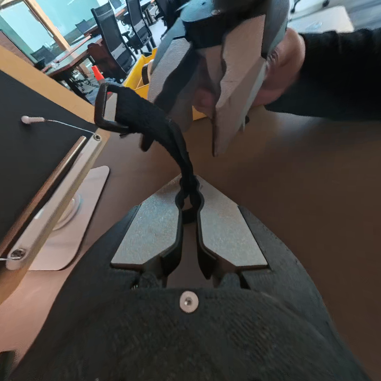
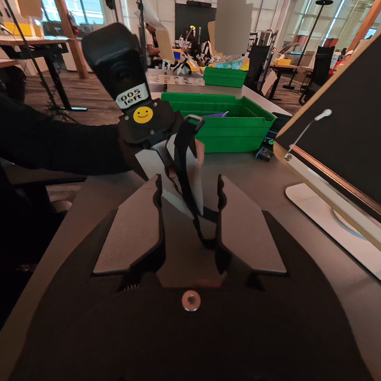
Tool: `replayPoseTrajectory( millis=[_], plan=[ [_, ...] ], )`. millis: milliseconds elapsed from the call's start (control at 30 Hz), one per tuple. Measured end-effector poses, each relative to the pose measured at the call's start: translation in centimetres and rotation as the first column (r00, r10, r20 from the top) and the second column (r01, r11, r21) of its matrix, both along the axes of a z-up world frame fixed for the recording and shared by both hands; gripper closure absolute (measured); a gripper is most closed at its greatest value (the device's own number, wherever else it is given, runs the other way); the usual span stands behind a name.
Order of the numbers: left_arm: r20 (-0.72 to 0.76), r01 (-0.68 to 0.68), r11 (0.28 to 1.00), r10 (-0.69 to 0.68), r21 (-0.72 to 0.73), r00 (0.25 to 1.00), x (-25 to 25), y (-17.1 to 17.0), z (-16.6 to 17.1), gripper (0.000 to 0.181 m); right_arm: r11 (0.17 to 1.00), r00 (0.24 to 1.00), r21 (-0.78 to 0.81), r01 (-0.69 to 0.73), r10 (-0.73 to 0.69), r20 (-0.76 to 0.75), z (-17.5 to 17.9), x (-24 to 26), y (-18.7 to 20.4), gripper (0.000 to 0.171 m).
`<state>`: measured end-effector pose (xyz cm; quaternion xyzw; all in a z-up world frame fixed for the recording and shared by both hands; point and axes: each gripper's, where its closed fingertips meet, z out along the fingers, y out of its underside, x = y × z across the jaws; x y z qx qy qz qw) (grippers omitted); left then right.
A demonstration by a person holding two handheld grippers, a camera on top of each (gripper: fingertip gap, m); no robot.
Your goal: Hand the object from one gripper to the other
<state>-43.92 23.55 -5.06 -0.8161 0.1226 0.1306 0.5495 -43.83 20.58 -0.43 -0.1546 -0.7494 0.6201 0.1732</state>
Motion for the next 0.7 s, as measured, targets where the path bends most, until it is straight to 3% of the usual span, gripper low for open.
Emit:
replayPoseTrajectory(
  millis=[33,133,200,300,433,567,700],
  plan=[
    [-0.044,-0.006,1.0,0.006,-0.008,0.999,0.0,0.1,-0.2,0.178,1.0,1.0,-0.005,-0.013,0.013,-0.001,0.1,0.2,-0.3,0.126],
    [-0.156,-0.03,0.999,0.027,-0.02,0.987,-0.1,0.4,-0.6,0.178,0.998,0.998,0.02,-0.057,0.057,-0.005,-0.3,0.8,-0.9,0.167],
    [-0.146,-0.027,0.999,0.025,-0.017,0.989,0.1,0.5,-0.8,0.175,0.998,0.999,0.054,-0.017,0.019,-0.037,-0.3,0.4,-0.6,0.17],
    [-0.137,-0.129,0.99,0.135,0.05,0.981,-1.7,0.5,-0.1,0.149,0.971,0.965,0.037,0.236,-0.231,-0.122,1.0,-2.6,2.5,0.17],
    [-0.147,-0.254,0.957,0.274,0.143,0.95,-4.3,0.2,0.6,0.149,0.794,0.769,-0.058,0.605,-0.601,-0.219,3.9,-4.9,10.0,0.17],
    [-0.186,-0.289,0.94,0.321,0.178,0.929,-5.5,0.2,0.2,0.155,0.708,0.653,-0.296,0.641,-0.706,-0.276,10.4,-1.2,12.8,0.17],
    [-0.201,-0.311,0.932,0.347,0.187,0.916,-6.4,-0.1,-0.2,0.158,0.55,0.445,-0.257,0.795,-0.816,-0.369,16.0,2.1,19.6,0.171]
  ],
)
